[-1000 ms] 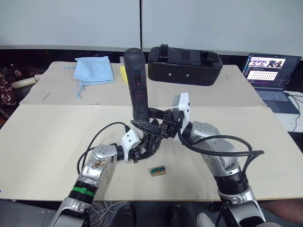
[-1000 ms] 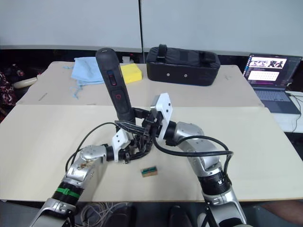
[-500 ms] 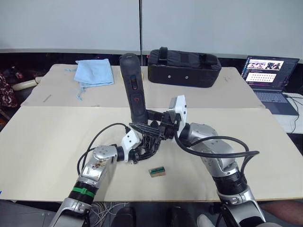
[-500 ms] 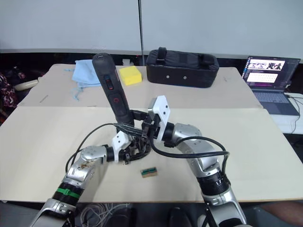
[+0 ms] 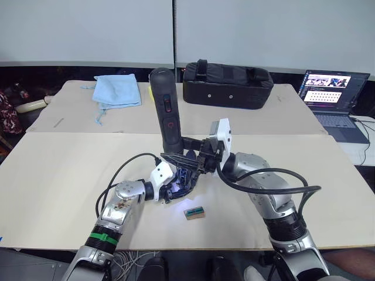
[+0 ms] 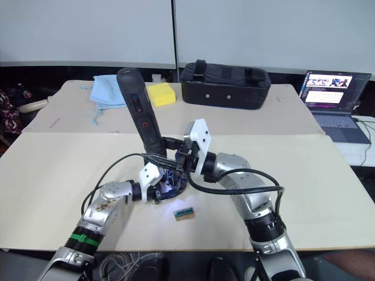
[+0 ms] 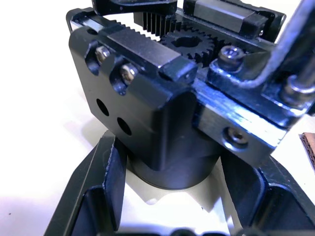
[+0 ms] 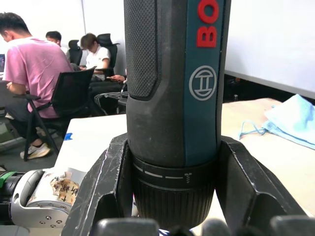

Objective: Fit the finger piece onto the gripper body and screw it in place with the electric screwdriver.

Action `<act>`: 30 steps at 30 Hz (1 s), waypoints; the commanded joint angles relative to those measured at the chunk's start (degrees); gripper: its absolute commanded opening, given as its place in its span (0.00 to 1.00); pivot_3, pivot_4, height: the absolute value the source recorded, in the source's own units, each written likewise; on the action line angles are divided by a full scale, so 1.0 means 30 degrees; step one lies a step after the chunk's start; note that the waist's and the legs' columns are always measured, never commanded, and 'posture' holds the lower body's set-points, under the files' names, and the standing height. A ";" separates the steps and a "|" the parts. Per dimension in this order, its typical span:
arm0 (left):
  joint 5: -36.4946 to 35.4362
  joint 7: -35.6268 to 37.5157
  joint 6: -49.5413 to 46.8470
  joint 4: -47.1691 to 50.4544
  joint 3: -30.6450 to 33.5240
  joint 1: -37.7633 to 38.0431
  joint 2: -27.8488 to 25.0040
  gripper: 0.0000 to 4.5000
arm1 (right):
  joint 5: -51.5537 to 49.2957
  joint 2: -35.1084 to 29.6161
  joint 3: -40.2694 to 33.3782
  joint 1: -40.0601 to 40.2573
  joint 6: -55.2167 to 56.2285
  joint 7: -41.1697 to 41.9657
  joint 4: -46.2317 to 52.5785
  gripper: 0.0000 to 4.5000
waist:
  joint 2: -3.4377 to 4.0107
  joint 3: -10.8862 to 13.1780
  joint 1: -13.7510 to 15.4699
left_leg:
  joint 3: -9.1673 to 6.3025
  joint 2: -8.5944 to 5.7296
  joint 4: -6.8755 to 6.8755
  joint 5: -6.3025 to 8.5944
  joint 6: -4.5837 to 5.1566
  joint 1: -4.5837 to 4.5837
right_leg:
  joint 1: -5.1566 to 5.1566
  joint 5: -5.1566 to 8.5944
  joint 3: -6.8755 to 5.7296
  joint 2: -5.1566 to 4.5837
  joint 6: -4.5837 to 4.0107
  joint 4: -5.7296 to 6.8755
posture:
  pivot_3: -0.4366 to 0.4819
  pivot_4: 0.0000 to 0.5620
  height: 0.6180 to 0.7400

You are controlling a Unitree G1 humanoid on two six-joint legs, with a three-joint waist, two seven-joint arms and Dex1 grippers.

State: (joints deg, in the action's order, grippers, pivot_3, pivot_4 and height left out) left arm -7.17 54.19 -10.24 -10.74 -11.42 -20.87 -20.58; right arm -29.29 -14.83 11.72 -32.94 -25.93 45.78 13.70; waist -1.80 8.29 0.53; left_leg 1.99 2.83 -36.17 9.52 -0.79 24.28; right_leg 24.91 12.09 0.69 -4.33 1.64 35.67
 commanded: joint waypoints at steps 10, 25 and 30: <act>0.0154 -0.0334 -0.0620 -0.0645 -0.0424 0.0397 0.0224 0.51 | -0.3727 -0.0126 -0.2380 -0.1227 -0.0796 0.1232 0.2428 0.42 | -0.0007 0.0018 0.0059 | -0.0007 -0.0001 -0.0010 -0.0005 0.0008 0.0098 | 0.0060 -0.0001 -0.0016 0.0005 0.0005 0.0000 | 0.48 0.27 1.00; -0.2313 0.0494 -0.1465 0.2460 0.2633 0.2731 -0.2718 0.99 | -1.3090 -0.5393 -0.7608 -0.1715 -0.5516 -0.1055 0.5610 0.42 | -0.0037 0.0059 -0.0529 | -0.0005 0.0029 0.0073 -0.0003 0.0005 0.0039 | 0.0075 0.0010 -0.0001 0.0002 -0.0031 -0.0001 | 0.48 0.27 1.00; -0.5756 0.4345 0.0653 0.3597 0.6144 0.5009 -0.5495 0.99 | -1.3871 -1.2615 -1.0208 -0.0459 -0.9111 0.0676 0.2669 0.42 | -0.0030 0.0259 -0.0461 | -0.0001 0.0033 0.0132 -0.0002 0.0003 0.0046 | 0.0117 0.0040 -0.0003 -0.0019 -0.0084 -0.0037 | 0.48 0.27 1.00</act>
State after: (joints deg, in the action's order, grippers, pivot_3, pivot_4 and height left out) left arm -20.44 63.05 -11.01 -2.01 3.08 -6.17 -35.72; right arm -70.00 -49.85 -14.66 -33.86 -51.14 45.97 23.75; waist -1.89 9.06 -0.85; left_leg 2.00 2.93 -35.77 9.52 -0.79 24.46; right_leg 25.30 12.20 0.68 -4.42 1.38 35.48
